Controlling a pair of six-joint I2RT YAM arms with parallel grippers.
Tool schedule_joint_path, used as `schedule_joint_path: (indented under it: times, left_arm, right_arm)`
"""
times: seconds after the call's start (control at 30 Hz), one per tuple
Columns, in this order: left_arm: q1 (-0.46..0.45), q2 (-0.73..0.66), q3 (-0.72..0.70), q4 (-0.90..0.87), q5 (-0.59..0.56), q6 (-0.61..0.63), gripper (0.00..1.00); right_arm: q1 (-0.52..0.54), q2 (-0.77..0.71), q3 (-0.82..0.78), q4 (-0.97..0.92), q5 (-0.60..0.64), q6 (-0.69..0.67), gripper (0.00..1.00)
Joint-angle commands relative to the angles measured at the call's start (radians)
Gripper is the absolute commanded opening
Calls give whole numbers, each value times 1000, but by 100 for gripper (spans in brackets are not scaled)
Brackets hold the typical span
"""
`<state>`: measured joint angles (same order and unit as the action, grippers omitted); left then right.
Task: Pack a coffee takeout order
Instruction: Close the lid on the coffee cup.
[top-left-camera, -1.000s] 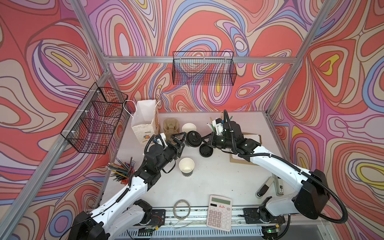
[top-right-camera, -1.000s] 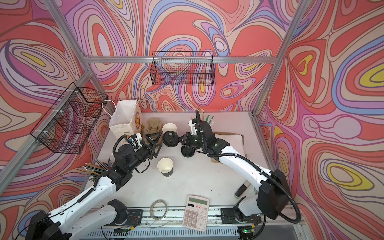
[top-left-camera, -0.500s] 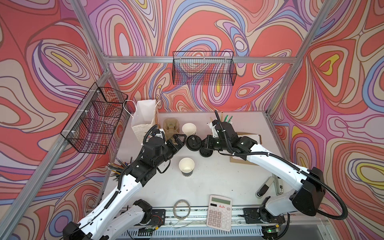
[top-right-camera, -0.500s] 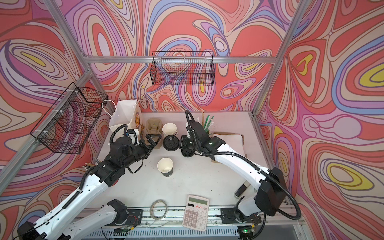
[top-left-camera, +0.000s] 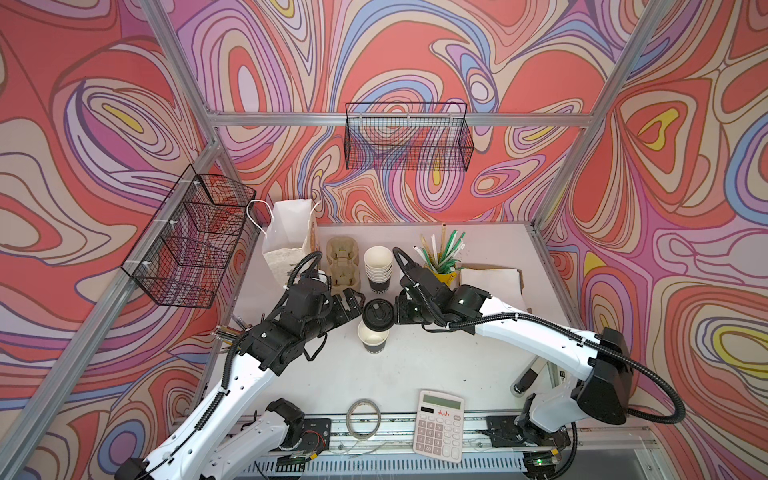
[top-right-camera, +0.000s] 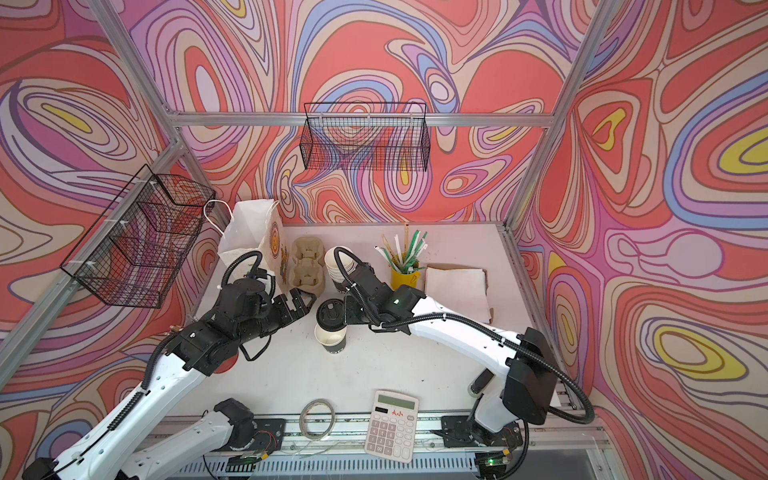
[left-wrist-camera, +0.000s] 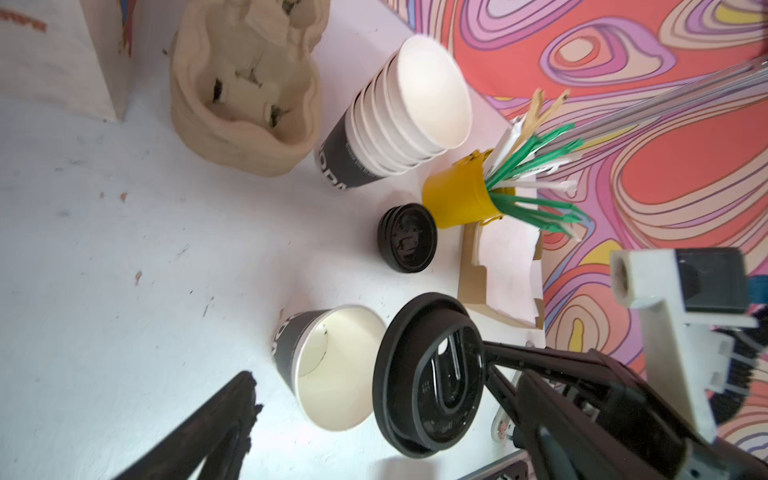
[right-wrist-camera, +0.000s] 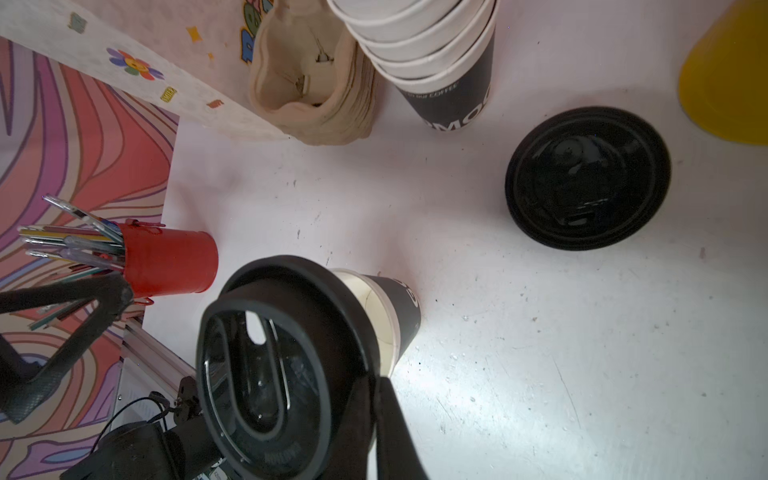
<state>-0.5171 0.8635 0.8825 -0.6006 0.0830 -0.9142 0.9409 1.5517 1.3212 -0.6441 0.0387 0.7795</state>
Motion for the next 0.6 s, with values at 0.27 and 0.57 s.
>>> schedule_joint_path:
  times: [0.27, 0.57]
  left_arm:
    - [2, -58, -138, -24, 83, -18, 100]
    - [1, -53, -193, 30, 125, -48, 100]
  right_arm:
    - [37, 131, 71, -46, 16, -10, 0]
    - [44, 166, 92, -78, 27, -20, 0]
